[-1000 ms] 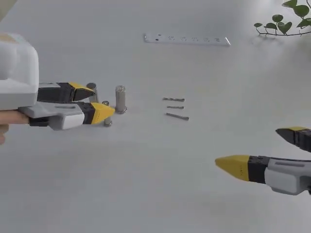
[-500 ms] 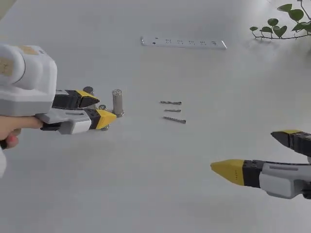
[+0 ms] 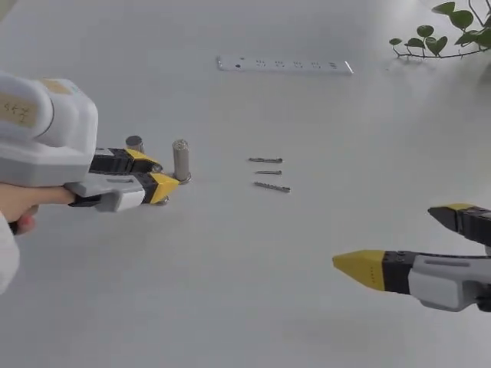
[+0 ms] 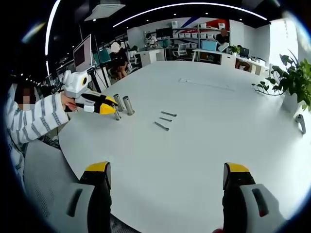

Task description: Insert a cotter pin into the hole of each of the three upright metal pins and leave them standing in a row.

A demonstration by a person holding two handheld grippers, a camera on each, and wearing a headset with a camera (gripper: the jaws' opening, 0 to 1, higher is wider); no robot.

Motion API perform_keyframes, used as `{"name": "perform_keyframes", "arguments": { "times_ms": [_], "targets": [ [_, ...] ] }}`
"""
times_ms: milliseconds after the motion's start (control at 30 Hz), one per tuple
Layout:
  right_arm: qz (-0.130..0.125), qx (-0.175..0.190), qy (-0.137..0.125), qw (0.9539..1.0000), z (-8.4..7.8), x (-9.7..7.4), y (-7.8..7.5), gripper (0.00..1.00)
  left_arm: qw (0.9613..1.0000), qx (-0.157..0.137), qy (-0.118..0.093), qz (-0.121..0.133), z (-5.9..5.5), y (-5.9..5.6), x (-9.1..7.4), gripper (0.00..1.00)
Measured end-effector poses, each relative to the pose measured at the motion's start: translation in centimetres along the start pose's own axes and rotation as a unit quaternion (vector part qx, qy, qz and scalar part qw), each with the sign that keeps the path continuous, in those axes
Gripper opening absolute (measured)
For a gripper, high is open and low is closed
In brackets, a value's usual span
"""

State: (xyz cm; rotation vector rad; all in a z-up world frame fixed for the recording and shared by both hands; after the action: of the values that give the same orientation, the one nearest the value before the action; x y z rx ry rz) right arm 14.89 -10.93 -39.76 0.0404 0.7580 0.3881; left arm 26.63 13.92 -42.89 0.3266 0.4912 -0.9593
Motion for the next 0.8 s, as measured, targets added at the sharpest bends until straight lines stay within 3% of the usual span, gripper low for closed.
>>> {"name": "perform_keyframes", "arguments": {
  "times_ms": [267,667,800],
  "targets": [
    [-0.001,0.004,-0.003,1.0,0.07,-0.11,-0.16,0.95,0.9998,0.011,0.009,0.011,-0.43,0.44,0.24,0.06],
    [0.002,0.0,-0.007,1.0,0.17,-0.28,0.25,0.95,0.9999,0.007,0.01,0.007,-0.73,0.39,0.42,0.06],
    [0.001,-0.003,-0.008,1.0,0.18,-0.37,0.27,0.95,0.9997,0.009,0.013,0.019,-0.75,0.4,0.34,0.05]
  ]
}}
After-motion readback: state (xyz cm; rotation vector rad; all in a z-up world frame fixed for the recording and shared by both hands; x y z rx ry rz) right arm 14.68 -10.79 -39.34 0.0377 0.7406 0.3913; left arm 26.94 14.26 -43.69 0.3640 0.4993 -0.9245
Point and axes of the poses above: the centre of the closed fingertips' face, and the gripper's own axes: x roughly forward along the fingers, y roughly to its left, z roughly out of its top, the point moved 3 cm from there along -x, roughly backward along the fingers, and after that the axes turned 7 degrees about x, right-handed, at the moved point
